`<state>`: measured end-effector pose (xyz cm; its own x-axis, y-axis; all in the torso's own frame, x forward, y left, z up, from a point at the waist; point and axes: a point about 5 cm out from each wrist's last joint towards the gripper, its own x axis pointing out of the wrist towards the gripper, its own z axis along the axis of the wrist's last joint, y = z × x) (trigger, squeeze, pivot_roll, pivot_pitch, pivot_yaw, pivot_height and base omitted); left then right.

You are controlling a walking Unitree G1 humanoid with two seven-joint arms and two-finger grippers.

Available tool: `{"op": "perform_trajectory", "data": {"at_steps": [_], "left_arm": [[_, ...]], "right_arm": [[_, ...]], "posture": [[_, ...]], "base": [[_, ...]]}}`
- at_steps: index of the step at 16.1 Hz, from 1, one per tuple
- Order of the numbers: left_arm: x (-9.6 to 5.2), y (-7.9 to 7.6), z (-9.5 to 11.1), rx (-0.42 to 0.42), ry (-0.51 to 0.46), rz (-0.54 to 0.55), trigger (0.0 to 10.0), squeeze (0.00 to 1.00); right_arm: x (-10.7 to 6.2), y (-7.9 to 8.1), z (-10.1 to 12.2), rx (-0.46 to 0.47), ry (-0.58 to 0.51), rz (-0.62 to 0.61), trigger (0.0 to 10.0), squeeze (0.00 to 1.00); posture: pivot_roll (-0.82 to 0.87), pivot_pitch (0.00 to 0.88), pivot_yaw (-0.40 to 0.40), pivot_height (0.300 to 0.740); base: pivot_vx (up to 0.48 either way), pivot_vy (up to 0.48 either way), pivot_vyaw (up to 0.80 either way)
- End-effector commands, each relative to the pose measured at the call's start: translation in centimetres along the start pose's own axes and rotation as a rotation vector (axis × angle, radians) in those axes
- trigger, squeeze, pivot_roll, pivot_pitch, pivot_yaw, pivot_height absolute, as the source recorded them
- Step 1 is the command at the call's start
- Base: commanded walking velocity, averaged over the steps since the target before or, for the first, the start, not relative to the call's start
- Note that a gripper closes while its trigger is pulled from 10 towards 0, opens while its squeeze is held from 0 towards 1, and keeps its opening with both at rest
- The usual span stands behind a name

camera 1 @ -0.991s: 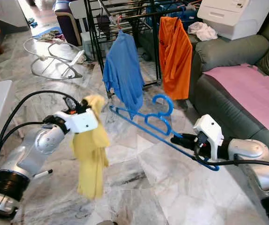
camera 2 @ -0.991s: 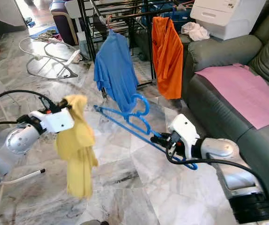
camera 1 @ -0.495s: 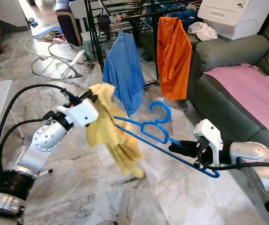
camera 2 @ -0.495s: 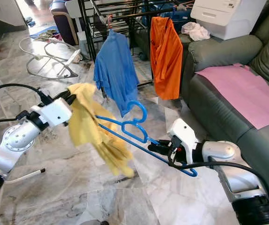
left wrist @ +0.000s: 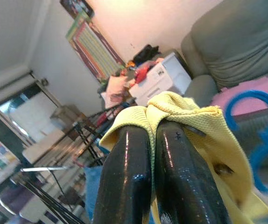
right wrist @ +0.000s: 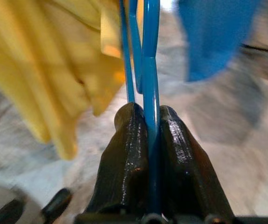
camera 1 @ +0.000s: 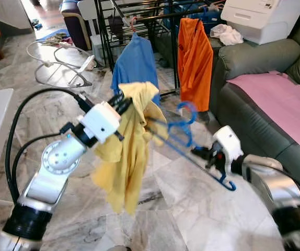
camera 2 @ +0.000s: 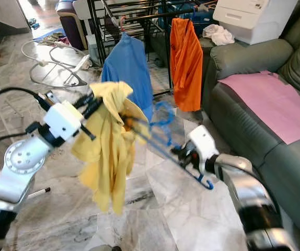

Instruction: Hang hanger

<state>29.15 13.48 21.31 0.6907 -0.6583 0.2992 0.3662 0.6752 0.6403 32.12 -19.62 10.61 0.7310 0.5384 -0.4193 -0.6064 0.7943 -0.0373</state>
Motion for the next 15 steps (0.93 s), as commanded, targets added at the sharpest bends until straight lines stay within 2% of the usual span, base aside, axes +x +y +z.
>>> {"op": "perform_trajectory", "data": {"at_steps": [1, 3, 4, 6, 8, 10, 11, 12, 14, 15], "left_arm": [[0.2, 0.5, 1.5, -0.003, -0.062, 0.016, 10.0, 0.00], [0.4, -0.8, 1.9, -0.060, -0.059, -0.020, 10.0, 0.00], [0.3, -1.6, 1.6, -0.082, -0.041, -0.040, 10.0, 0.00], [0.2, -5.3, 0.1, -0.168, 0.024, -0.119, 10.0, 0.00], [0.6, -7.5, -0.3, -0.191, 0.041, -0.172, 10.0, 0.00], [1.3, -10.7, -0.8, -0.136, 0.086, -0.312, 10.0, 0.00], [1.5, -11.7, -1.0, -0.090, 0.090, -0.363, 10.0, 0.00], [1.6, -12.1, -1.0, -0.085, 0.091, -0.381, 10.0, 0.00], [1.9, -12.7, -1.0, -0.090, 0.106, -0.389, 10.0, 0.00], [1.9, -12.8, -1.0, -0.093, 0.108, -0.387, 10.0, 0.00]], "right_arm": [[-0.3, -1.8, 0.3, 0.051, -0.018, -0.137, 10.0, 0.00], [-0.5, -3.8, 1.1, 0.152, -0.076, -0.294, 10.0, 0.00], [-0.4, -4.1, 1.7, 0.145, -0.099, -0.320, 10.0, 0.00], [0.2, -3.9, 4.6, 0.144, -0.231, -0.345, 10.0, 0.00], [1.0, -3.2, 6.7, 0.168, -0.323, -0.332, 10.0, 0.00], [2.7, -0.8, 9.8, 0.314, -0.453, -0.241, 10.0, 0.00], [3.3, 0.6, 10.8, 0.343, -0.479, -0.186, 10.0, 0.00], [3.7, 1.4, 11.3, 0.367, -0.499, -0.159, 10.0, 0.00], [4.3, 3.6, 12.3, 0.510, -0.530, -0.067, 10.0, 0.00], [4.5, 4.2, 12.4, 0.541, -0.530, -0.045, 10.0, 0.00]], "posture": [[-0.04, 0.033, 0.023, 0.740], [-0.03, 0.031, 0.025, 0.740], [-0.03, 0.029, 0.029, 0.740], [-0.03, 0.027, 0.031, 0.740], [-0.04, 0.026, 0.032, 0.740], [-0.04, 0.024, 0.031, 0.740], [-0.04, 0.024, 0.031, 0.740], [-0.04, 0.024, 0.032, 0.740], [-0.04, 0.030, 0.031, 0.740], [-0.05, 0.033, 0.031, 0.740]], "base": [[0.000, 0.000, 0.00], [0.000, 0.000, 0.00], [0.000, 0.000, 0.00], [0.000, 0.000, 0.00], [0.000, 0.000, 0.00], [0.000, 0.000, 0.00], [0.000, 0.000, 0.00], [0.000, 0.000, 0.00], [0.000, 0.000, 0.00], [0.000, 0.000, 0.00]]}}
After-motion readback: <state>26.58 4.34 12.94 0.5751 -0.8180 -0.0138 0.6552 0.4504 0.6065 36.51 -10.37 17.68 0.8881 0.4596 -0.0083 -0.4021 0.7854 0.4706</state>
